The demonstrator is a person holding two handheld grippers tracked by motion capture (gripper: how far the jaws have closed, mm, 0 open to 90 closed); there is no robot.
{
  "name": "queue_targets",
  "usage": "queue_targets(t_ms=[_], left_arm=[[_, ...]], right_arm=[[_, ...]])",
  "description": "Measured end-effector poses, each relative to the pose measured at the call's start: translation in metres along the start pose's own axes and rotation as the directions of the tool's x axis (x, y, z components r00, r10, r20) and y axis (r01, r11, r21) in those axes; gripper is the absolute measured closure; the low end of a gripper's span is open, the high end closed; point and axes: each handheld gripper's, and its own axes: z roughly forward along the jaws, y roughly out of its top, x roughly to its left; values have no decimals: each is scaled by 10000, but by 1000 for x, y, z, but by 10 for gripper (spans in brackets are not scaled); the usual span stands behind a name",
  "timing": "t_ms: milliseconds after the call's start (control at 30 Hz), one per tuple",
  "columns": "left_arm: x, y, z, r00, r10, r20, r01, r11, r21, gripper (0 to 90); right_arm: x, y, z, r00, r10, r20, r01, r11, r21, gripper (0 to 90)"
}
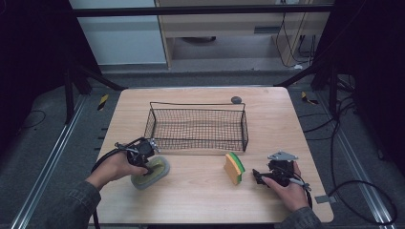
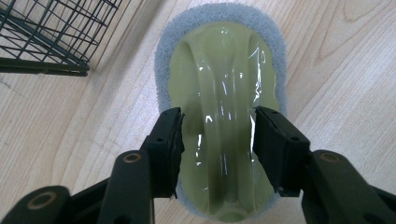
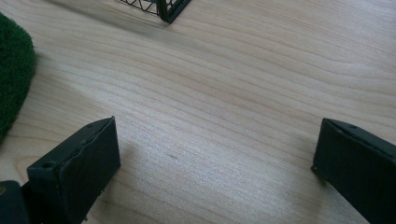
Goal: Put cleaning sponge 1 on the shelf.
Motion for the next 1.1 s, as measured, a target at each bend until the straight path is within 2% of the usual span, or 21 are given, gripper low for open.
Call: queue_targets(t_ms=[167,233,333,400,500,533,567,600,633,667,733,800,900,933,1100], left_arm=[[1,0,2,9998,78,171,-79,9999,64,600],[1,0,1,9998,82,201,-83,9999,68,692],[0,-2,-4,9998,186,123,-186,9998,-46,706],[-1,-3,-12,9994,336,-53,-337,9991,-240,708],[-6,-1,-30,9947,879,-532,-909,9942,-579,709],[-9,0,-38,9919,1070,-690,-1118,9914,-687,708],[-14,4,-54,9806,1596,-1135,-1689,9826,-774,709],[-16,5,-59,9746,1787,-1352,-1912,9778,-861,709],[-16,5,-59,9746,1787,-1352,-1912,9778,-861,709],[-19,8,-69,9658,2035,-1609,-2193,9717,-875,709],[-20,13,-82,9531,2342,-1916,-2559,9618,-976,709],[-18,17,-91,9450,2517,-2089,-2777,9548,-1057,709],[-9,25,-98,9387,2679,-2170,-2949,9499,-1031,709],[-5,28,-99,9342,2793,-2221,-3068,9465,-1002,709],[13,40,-100,9253,3001,-2320,-3337,9348,-1218,709]], right_arm=[[0,0,0,10000,-2,4,2,10000,1,7],[0,0,0,10000,2,0,-2,10000,-1,8],[0,0,0,10000,5,-2,-5,10000,-2,7],[0,0,0,10000,-2,-10,2,10000,-5,7],[0,0,0,10000,-6,-8,6,10000,-4,7],[0,0,0,10000,-4,-8,4,10000,-4,7],[0,0,0,10000,-7,1,7,10000,0,7],[0,0,0,10000,-9,2,9,10000,2,7],[0,0,0,10000,-9,2,9,10000,2,7],[0,0,0,10000,-7,1,7,10000,4,7],[0,0,0,10000,-13,2,13,10000,7,7],[0,0,0,10000,-23,-32,24,10000,5,6],[0,1,1,10000,-49,6,49,10000,16,4],[0,1,1,10000,-41,-5,41,10000,6,4],[0,4,4,9999,-140,-82,140,9999,28,4]])
